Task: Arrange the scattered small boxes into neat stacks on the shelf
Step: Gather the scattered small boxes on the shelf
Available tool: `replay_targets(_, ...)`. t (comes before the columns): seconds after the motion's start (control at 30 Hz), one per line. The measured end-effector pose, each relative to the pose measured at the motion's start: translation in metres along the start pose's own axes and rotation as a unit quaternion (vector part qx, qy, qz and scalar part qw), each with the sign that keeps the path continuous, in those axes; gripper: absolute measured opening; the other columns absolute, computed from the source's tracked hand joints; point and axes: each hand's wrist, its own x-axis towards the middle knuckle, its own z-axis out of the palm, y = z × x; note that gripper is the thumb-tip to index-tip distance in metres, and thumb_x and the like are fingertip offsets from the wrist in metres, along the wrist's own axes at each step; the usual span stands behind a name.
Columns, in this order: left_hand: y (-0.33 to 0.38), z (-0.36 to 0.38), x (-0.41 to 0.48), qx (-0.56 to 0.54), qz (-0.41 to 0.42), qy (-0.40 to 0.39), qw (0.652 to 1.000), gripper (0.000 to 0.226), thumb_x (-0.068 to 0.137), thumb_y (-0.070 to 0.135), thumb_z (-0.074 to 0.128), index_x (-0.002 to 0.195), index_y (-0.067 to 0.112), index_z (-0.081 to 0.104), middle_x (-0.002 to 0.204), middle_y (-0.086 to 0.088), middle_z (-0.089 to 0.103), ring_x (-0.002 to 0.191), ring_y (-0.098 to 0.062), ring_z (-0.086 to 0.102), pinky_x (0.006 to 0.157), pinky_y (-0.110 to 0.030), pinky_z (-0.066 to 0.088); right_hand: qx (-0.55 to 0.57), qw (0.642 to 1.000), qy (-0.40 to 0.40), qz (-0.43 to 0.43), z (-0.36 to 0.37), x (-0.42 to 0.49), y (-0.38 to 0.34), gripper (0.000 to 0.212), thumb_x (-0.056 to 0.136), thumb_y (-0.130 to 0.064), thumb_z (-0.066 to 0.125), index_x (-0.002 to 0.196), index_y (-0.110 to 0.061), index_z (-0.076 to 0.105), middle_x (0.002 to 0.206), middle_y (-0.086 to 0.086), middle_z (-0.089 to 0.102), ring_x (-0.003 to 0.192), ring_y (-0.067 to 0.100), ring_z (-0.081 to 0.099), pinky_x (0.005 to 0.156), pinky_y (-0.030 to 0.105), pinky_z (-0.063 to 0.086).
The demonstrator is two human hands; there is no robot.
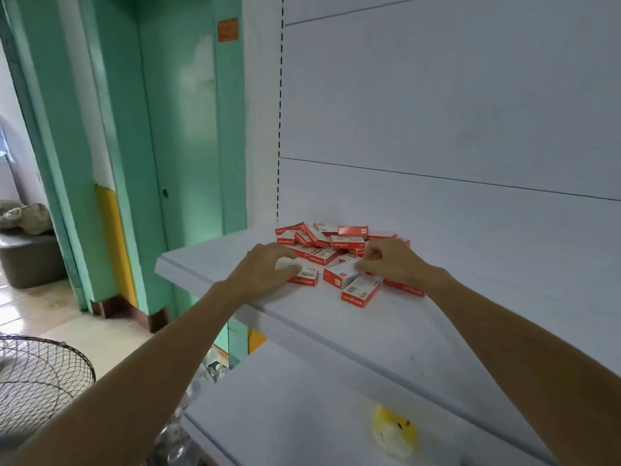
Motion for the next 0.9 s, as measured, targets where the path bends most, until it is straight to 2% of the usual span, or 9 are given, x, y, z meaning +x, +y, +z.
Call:
replay_targets(0.1, -0.015, -0.001, 0.013, 0.003, 0.032, -0.035, 0.999, 0.046, 0.085, 0.046, 0.058, 0.122, 0.020, 0.058, 0.135, -0.001, 0.054, 0.123, -0.019, 0.046, 0.102, -0.032, 0.033, -0.005, 1.000, -0.003, 0.014, 0.005, 0.003, -0.006, 0.020, 0.085, -0.032, 0.062, 0.074, -0.018, 0.055, 0.081, -0.001, 0.063, 0.075, 0.012, 0.060, 0.060, 0.020, 0.041)
replay_targets(0.23, -0.031, 0.001, 0.027, 0.020, 0.060, -0.104, 0.993, 0.065, 0.073, 0.063, 0.058, 0.126, 0.026, 0.054, 0.137, 0.001, 0.052, 0.125, -0.019, 0.046, 0.105, -0.040, 0.037, 0.015, 0.999, 0.020, 0.047, 0.012, -0.004, -0.010, 0.022, 0.085, -0.034, 0.061, 0.081, -0.013, 0.061, 0.093, 0.005, 0.068, 0.085, 0.016, 0.064, 0.075, 0.030, 0.051)
replay_targets(0.3, -0.036, 0.004, 0.030, 0.036, 0.087, -0.110, 0.990, 0.058, 0.077, 0.057, 0.060, 0.125, 0.024, 0.056, 0.132, 0.001, 0.056, 0.118, -0.018, 0.050, 0.097, -0.032, 0.040, 0.019, 0.997, 0.028, 0.069, 0.015, -0.010, -0.014, 0.030, 0.083, -0.040, 0.063, 0.090, -0.011, 0.064, 0.095, 0.002, 0.067, 0.086, 0.014, 0.064, 0.078, 0.030, 0.052)
replay_targets(0.37, -0.040, 0.005, 0.032, 0.017, 0.117, -0.099, 0.988, 0.051, 0.080, 0.050, 0.062, 0.121, 0.019, 0.060, 0.124, 0.000, 0.061, 0.103, -0.013, 0.053, 0.082, -0.023, 0.038, 0.013, 0.996, 0.033, 0.084, 0.017, -0.016, -0.021, 0.033, 0.083, -0.043, 0.061, 0.094, -0.013, 0.065, 0.096, -0.001, 0.066, 0.086, 0.014, 0.064, 0.078, 0.028, 0.052)
replay_targets(0.47, -0.042, 0.003, 0.030, -0.011, 0.149, -0.098, 0.984, 0.045, 0.081, 0.044, 0.063, 0.117, 0.016, 0.063, 0.118, -0.002, 0.065, 0.090, -0.008, 0.050, 0.074, -0.021, 0.037, 0.008, 0.993, 0.059, 0.102, 0.020, -0.027, -0.031, 0.027, 0.089, -0.036, 0.054, 0.104, -0.014, 0.064, 0.107, 0.001, 0.064, 0.090, 0.012, 0.058, 0.077, 0.025, 0.047)
replay_targets(0.57, -0.045, 0.003, 0.028, -0.029, 0.154, -0.088, 0.984, 0.045, 0.081, 0.044, 0.064, 0.118, 0.018, 0.061, 0.120, -0.002, 0.062, 0.099, -0.014, 0.055, 0.075, -0.021, 0.038, -0.004, 0.993, 0.043, 0.114, 0.021, -0.039, -0.038, 0.028, 0.093, -0.025, 0.046, 0.115, -0.016, 0.061, 0.124, 0.003, 0.058, 0.096, 0.011, 0.050, 0.073, 0.019, 0.041)
replay_targets(0.73, -0.046, -0.001, 0.022, -0.041, 0.153, -0.078, 0.984, 0.051, 0.082, 0.041, 0.064, 0.123, 0.012, 0.056, 0.128, -0.005, 0.057, 0.112, -0.019, 0.052, 0.079, -0.022, 0.036, -0.053, 0.987, -0.013, 0.154, 0.021, -0.051, -0.045, 0.043, 0.091, -0.022, 0.050, 0.133, -0.021, 0.048, 0.145, 0.002, 0.040, 0.130, 0.019, 0.038, 0.100, 0.024, 0.030)
replay_targets(0.8, -0.048, -0.003, 0.020, -0.048, 0.156, -0.073, 0.984, 0.047, 0.082, 0.039, 0.064, 0.120, 0.011, 0.060, 0.125, -0.007, 0.059, 0.110, -0.021, 0.053, 0.077, -0.026, 0.039, -0.057, 0.987, -0.016, 0.151, 0.023, -0.051, -0.049, 0.047, 0.088, -0.025, 0.058, 0.133, -0.020, 0.048, 0.143, 0.002, 0.043, 0.126, 0.019, 0.042, 0.098, 0.023, 0.030)
replay_targets(0.9, -0.051, -0.006, 0.019, -0.065, 0.148, -0.067, 0.985, 0.047, 0.081, 0.039, 0.066, 0.121, 0.015, 0.059, 0.126, -0.006, 0.058, 0.111, -0.020, 0.052, 0.075, -0.022, 0.037, -0.050, 0.989, -0.025, 0.140, 0.028, -0.047, -0.056, 0.052, 0.081, -0.037, 0.067, 0.129, -0.026, 0.051, 0.121, 0.001, 0.054, 0.101, 0.015, 0.049, 0.087, 0.021, 0.035)
